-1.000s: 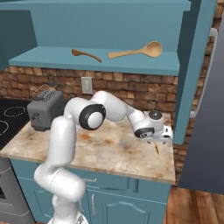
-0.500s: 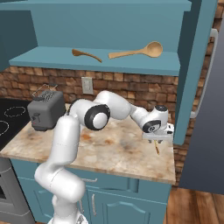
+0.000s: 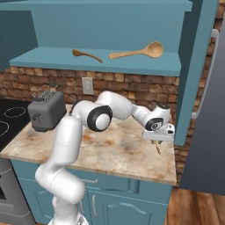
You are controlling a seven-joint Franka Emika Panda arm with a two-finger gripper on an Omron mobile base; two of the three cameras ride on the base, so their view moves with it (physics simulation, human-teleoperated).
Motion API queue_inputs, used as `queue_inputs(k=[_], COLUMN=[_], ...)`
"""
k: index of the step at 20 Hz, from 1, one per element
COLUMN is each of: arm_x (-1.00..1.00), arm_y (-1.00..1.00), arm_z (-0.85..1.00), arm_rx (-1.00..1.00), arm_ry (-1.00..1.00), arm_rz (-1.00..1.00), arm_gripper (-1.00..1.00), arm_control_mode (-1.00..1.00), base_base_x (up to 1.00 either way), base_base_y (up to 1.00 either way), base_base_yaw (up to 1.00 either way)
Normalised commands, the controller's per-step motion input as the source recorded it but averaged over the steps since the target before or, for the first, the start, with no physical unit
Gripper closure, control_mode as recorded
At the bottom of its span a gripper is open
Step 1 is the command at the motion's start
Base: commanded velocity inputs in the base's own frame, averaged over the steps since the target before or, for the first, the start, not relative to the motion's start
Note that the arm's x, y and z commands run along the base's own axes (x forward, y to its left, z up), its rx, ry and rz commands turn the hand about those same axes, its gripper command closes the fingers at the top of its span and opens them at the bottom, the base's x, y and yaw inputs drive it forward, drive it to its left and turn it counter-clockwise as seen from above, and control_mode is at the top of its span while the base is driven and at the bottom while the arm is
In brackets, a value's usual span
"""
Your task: Organize the utensils by type. Pick up the wooden spoons from the counter and place them in the open cabinet. Then pick up the metallic utensils from the counter and place them in the open drawer.
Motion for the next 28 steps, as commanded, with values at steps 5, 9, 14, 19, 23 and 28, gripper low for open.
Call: queue_inputs(k=[5, 9, 14, 19, 23, 28], arm_x=[0.0, 0.0, -0.25, -0.57, -0.93, -1.0], arm_y=[0.64, 0.93, 0.72, 0.64, 0.58, 0.41], arm_z=[-0.15, 0.01, 0.61, 1.0, 0.81, 0.75], arm_rx=[0.0, 0.0, 0.0, 0.0, -0.02, -0.04], arm_ry=[0.05, 0.1, 0.01, 0.0, 0.0, 0.0], arm_rz=[0.0, -0.03, -0.11, -0.19, -0.1, 0.0], arm_gripper=[1.0, 1.0, 1.0, 1.0, 1.0, 1.0], arm_control_mode=[-1.0, -1.0, -1.0, -1.0, -1.0, -1.0], base_base_x=[0.0, 0.0, 0.0, 0.0, 0.0, 0.0], base_base_y=[0.0, 0.0, 0.0, 0.0, 0.0, 0.0], base_base_yaw=[0.0, 0.0, 0.0, 0.0, 0.0, 0.0])
